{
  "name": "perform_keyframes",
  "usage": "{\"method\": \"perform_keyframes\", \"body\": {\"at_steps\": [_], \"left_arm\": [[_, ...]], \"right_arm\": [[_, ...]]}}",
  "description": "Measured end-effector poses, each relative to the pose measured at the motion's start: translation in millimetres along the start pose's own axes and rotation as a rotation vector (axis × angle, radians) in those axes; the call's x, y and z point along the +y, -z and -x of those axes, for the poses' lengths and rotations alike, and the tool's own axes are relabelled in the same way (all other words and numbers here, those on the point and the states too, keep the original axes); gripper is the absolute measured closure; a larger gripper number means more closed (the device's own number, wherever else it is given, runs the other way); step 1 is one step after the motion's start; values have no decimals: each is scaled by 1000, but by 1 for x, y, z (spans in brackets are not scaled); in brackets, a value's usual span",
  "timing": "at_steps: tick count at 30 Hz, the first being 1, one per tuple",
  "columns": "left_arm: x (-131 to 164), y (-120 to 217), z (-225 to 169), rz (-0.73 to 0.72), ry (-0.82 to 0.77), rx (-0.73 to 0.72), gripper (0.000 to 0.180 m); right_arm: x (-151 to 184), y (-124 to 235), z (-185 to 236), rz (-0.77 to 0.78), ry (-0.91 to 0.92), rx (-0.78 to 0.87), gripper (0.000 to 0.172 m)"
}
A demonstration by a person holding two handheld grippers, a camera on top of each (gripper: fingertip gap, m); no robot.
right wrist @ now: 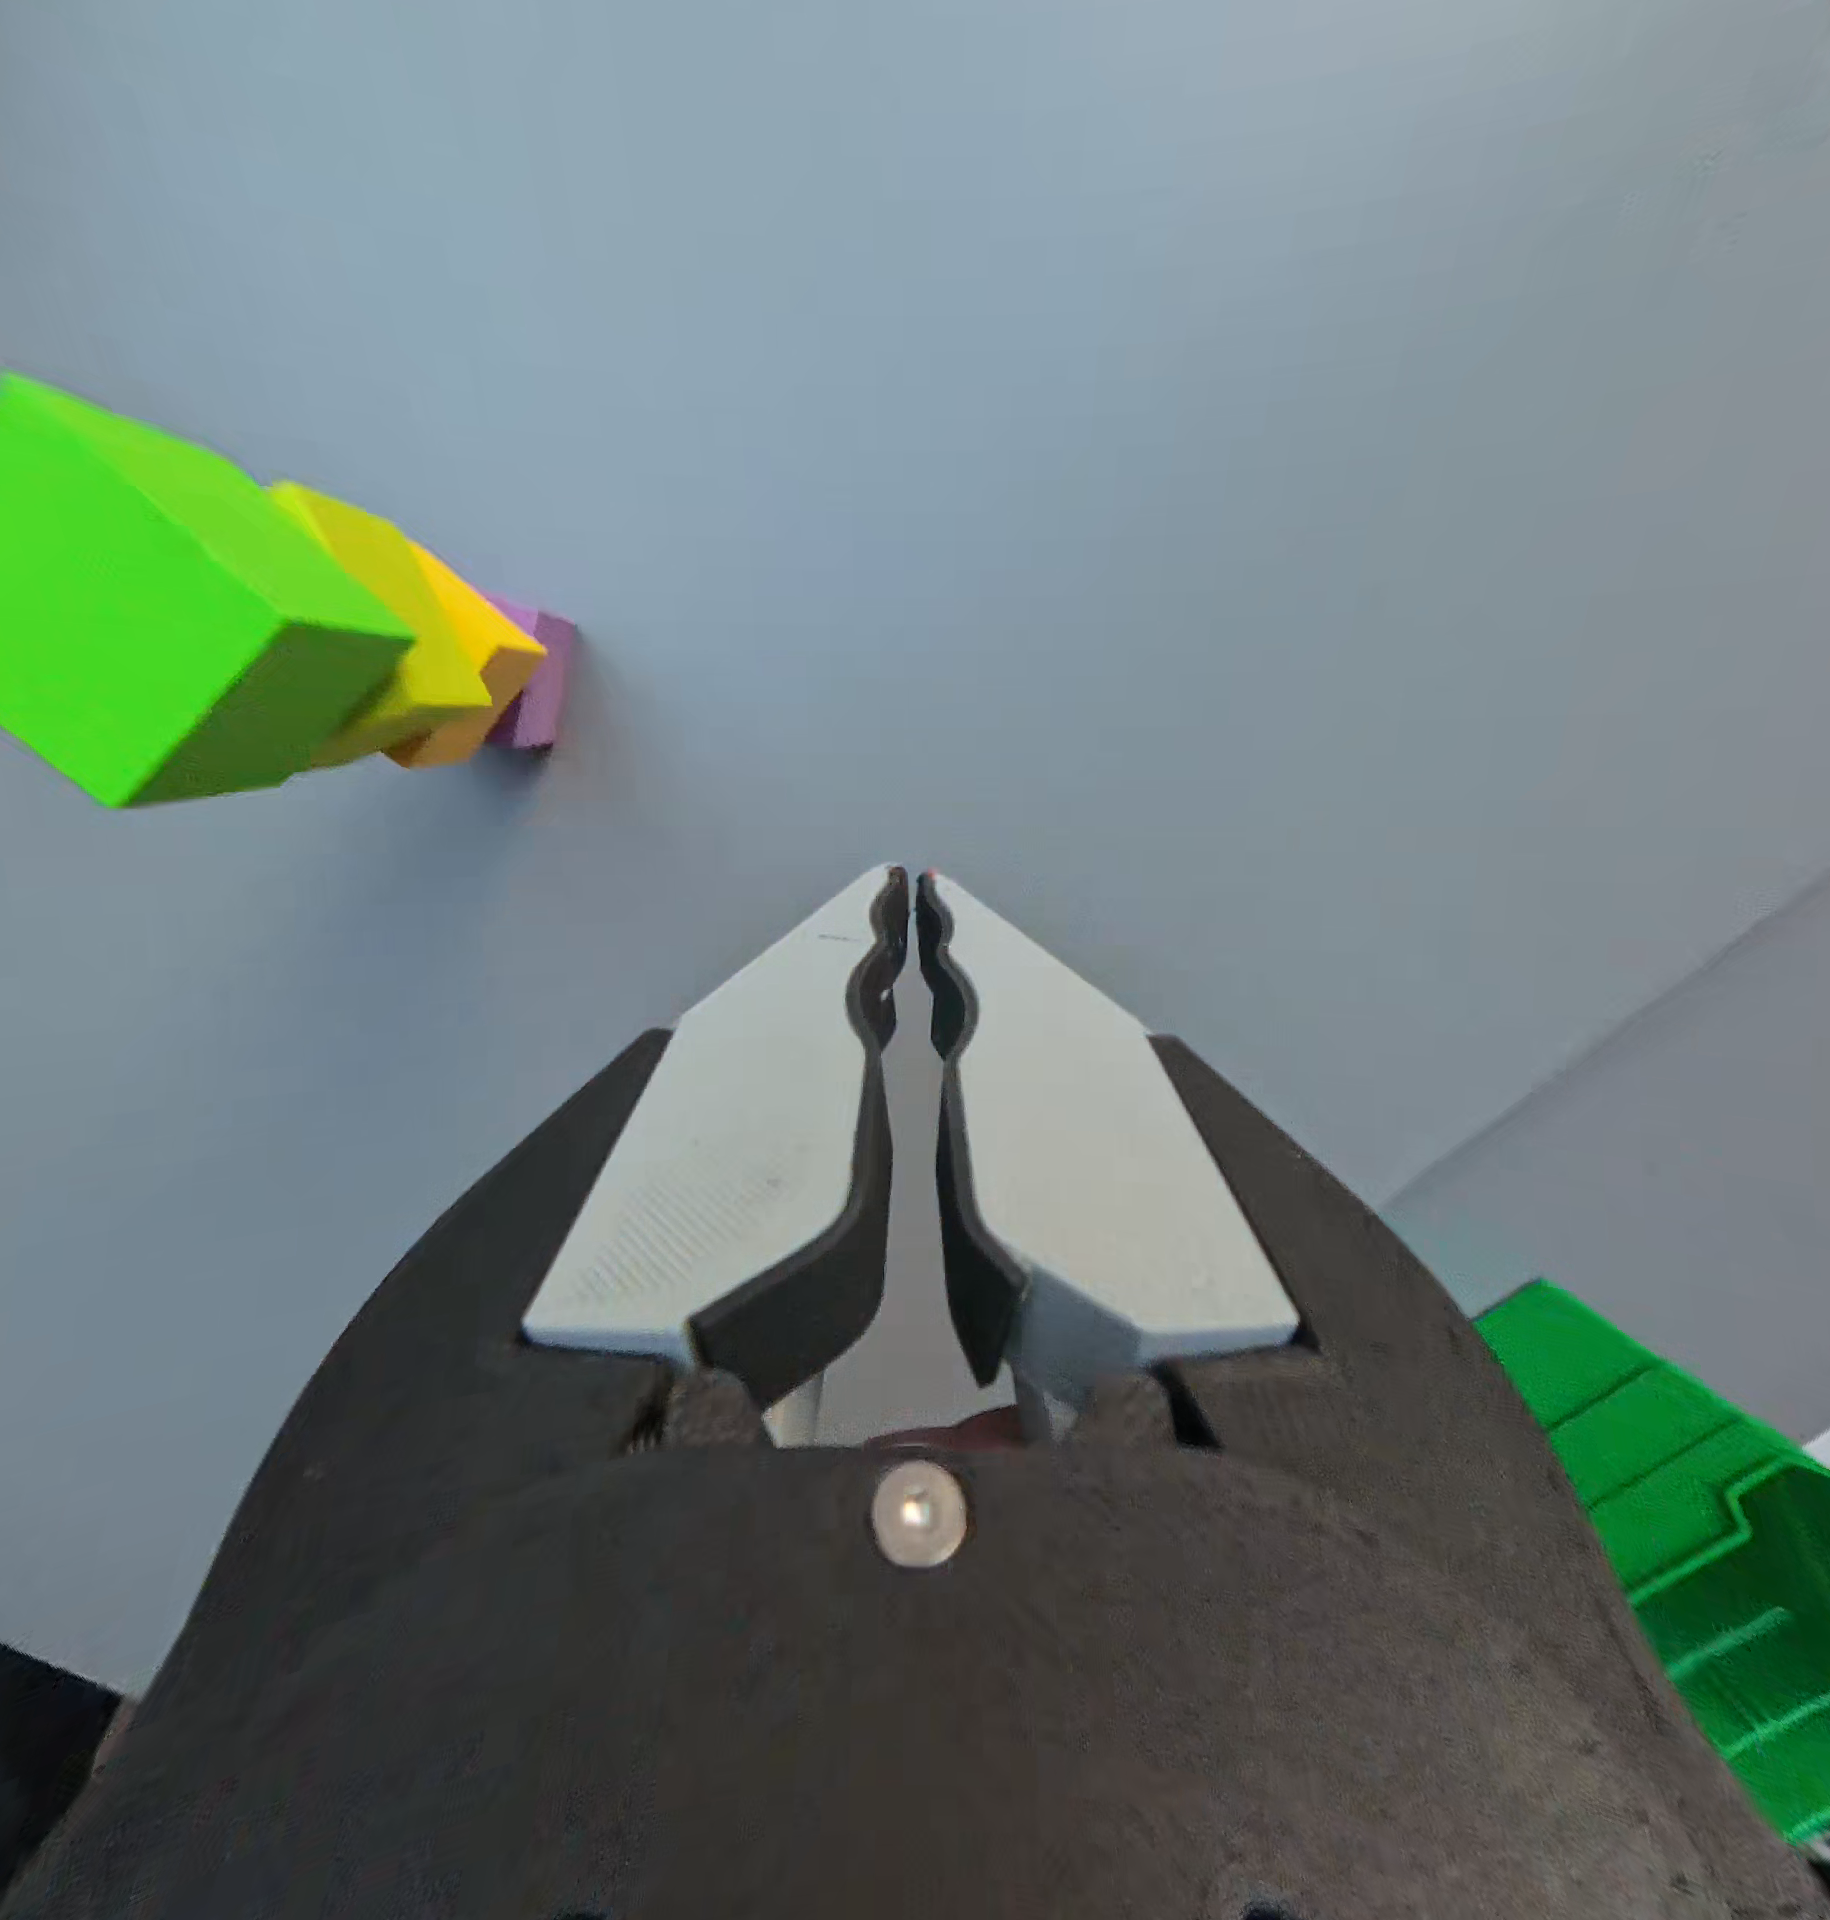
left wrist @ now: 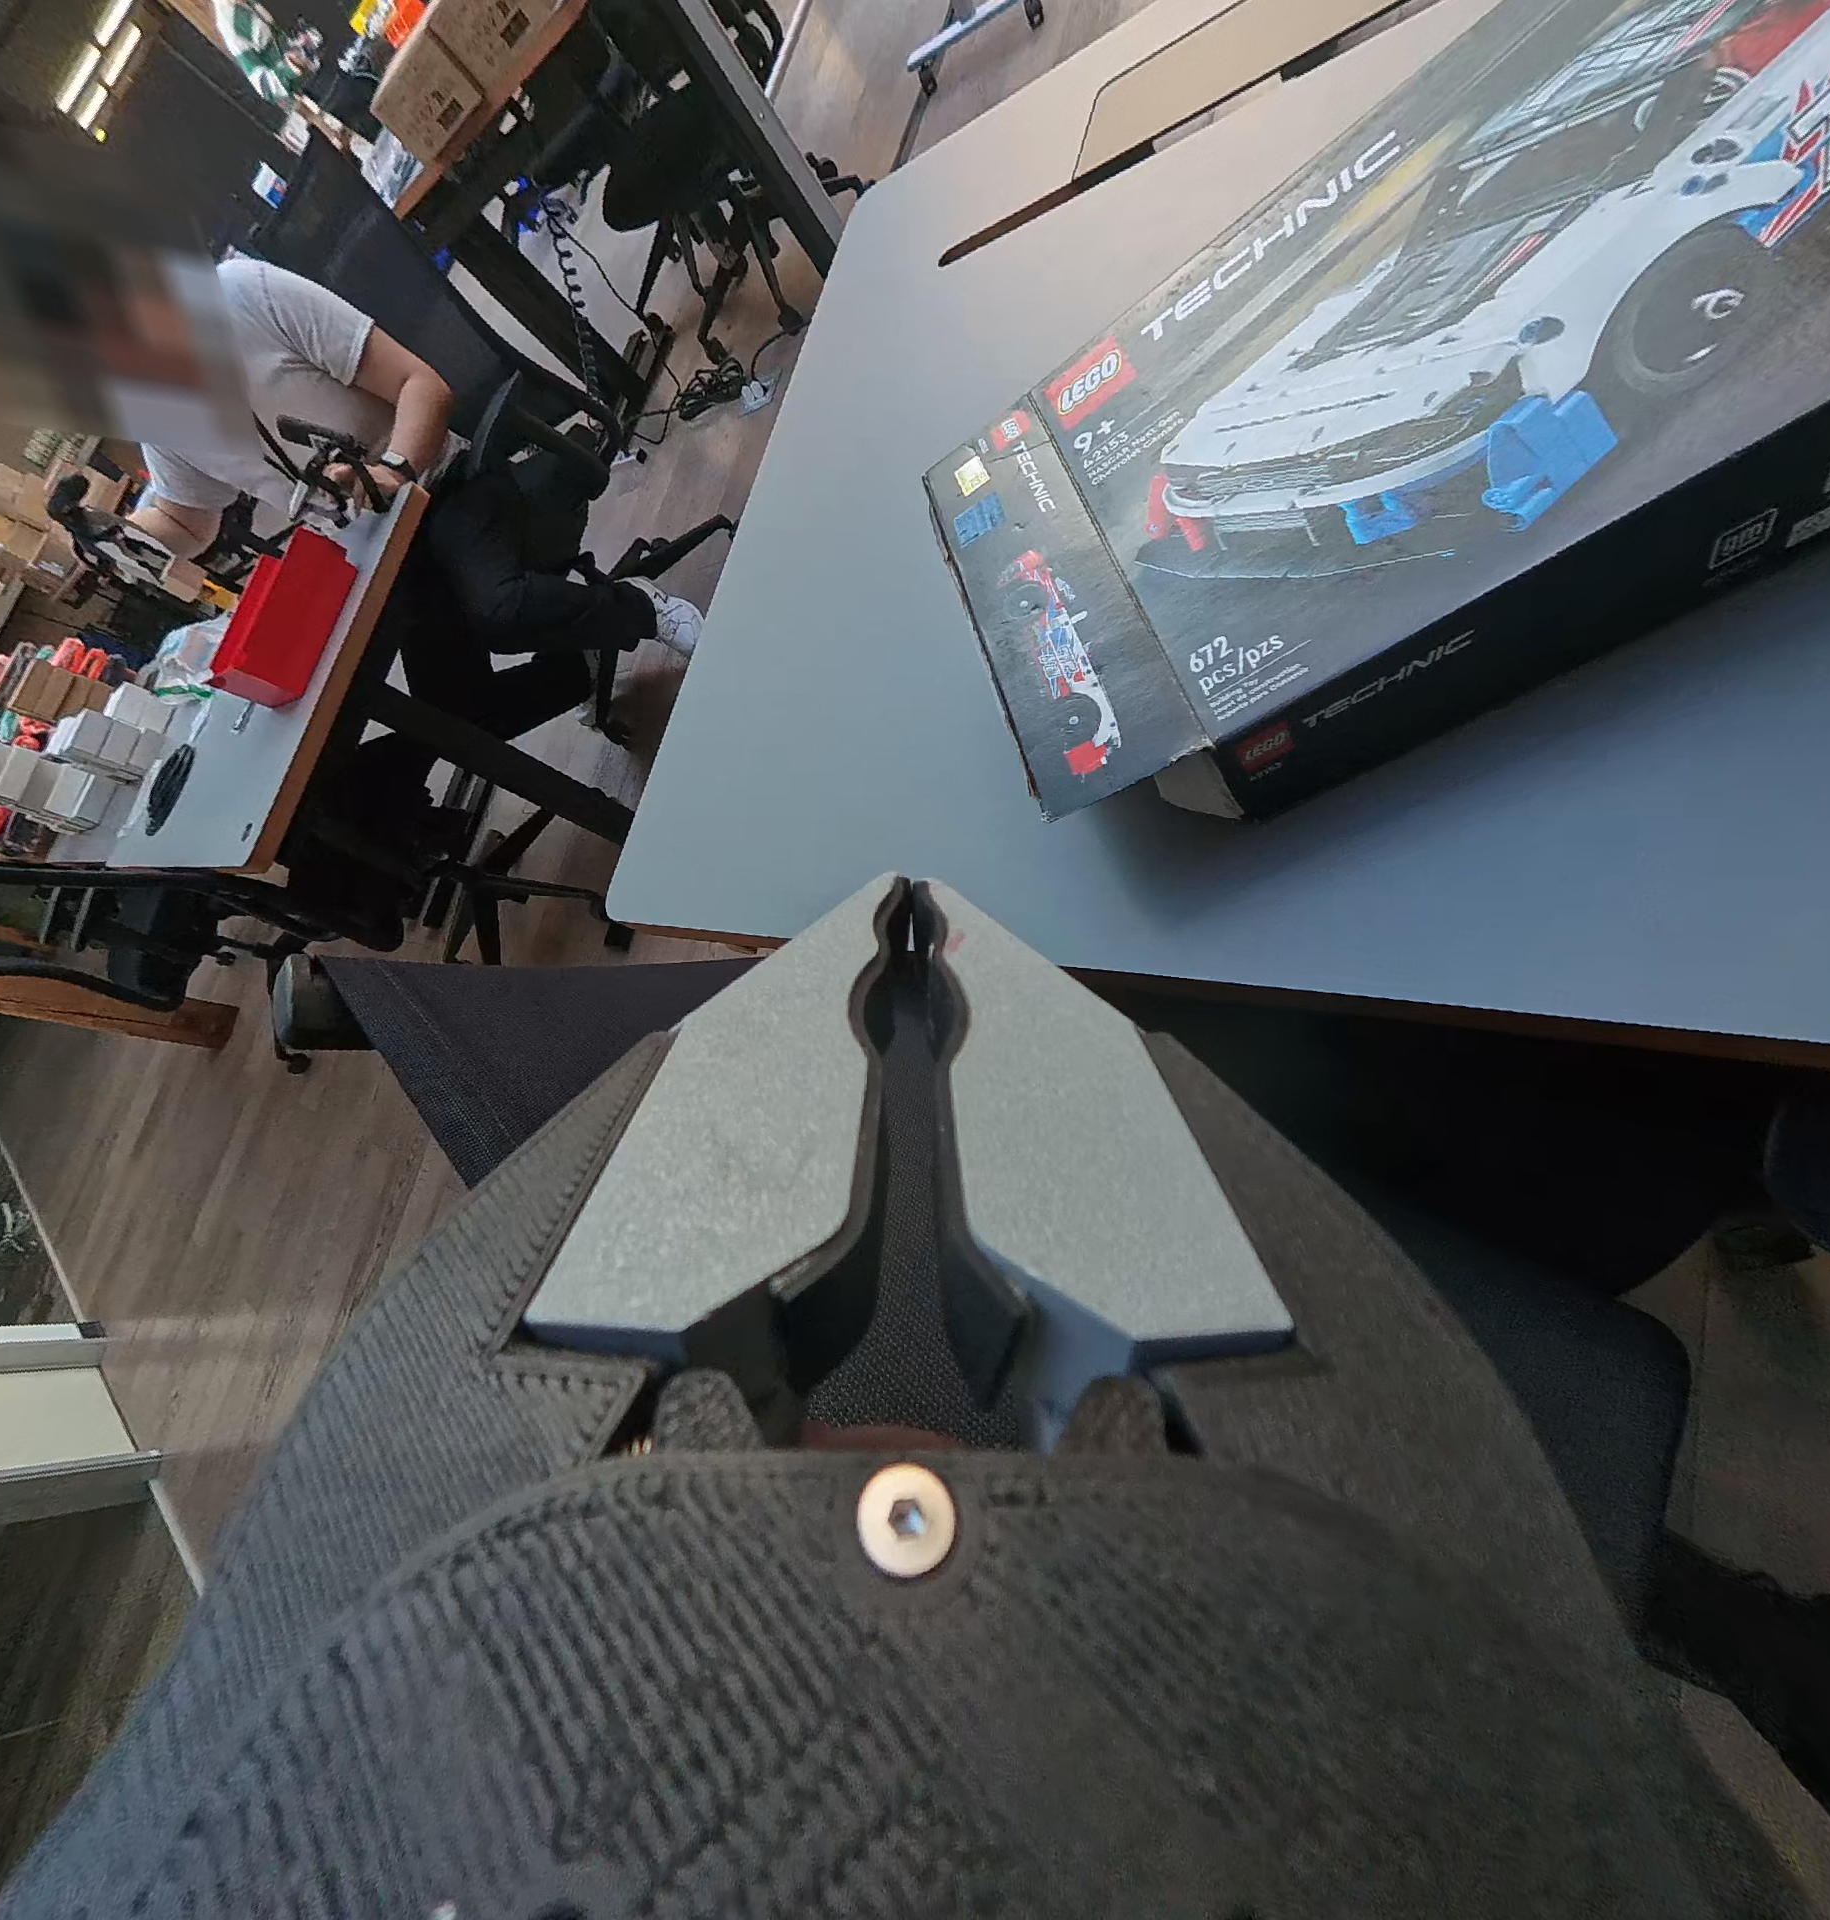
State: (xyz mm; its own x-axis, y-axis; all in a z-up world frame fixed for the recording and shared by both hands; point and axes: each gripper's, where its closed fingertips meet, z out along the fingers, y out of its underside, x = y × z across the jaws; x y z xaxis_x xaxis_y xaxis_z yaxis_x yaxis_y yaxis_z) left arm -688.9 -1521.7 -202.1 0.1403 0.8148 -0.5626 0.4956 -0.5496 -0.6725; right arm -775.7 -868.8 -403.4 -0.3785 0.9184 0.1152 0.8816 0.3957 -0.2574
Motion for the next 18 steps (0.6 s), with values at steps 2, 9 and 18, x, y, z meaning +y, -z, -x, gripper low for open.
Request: {"method": "perform_keyframes", "body": {"at_steps": [2, 9, 18], "left_arm": [[0, 0, 0, 2, 1, -1, 180], [-1, 0, -3, -6, -17, 5, 180], [-11, 5, -5, -67, 10, 44, 180]], "right_arm": [[12, -18, 14, 47, 5, -9, 172], [-64, -13, 81, -116, 57, -90, 172], [-72, 29, 85, -228, -47, -146, 172]]}}
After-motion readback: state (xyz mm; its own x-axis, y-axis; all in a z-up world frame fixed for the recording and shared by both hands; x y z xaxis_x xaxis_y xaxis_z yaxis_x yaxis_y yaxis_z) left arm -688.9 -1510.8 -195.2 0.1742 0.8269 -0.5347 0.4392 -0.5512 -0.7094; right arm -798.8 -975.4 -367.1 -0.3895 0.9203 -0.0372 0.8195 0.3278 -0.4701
